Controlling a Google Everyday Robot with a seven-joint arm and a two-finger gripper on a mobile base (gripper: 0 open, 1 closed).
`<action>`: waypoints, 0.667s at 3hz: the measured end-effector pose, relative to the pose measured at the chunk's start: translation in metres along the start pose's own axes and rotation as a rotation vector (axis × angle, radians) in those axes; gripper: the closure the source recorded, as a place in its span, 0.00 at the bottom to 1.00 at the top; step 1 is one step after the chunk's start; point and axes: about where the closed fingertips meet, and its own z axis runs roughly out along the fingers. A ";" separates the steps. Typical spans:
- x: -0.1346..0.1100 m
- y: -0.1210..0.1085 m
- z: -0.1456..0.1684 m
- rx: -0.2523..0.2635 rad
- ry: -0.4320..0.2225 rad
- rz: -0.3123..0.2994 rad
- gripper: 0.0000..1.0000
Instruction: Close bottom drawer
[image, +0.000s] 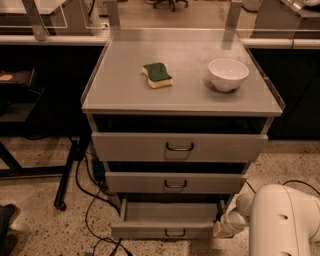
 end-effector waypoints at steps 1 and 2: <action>-0.002 0.001 0.003 -0.004 0.001 0.009 1.00; -0.015 0.001 -0.004 -0.015 -0.029 0.026 1.00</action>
Offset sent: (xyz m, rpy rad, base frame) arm 0.0947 -0.0208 0.0351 0.0421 -0.1375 -0.1757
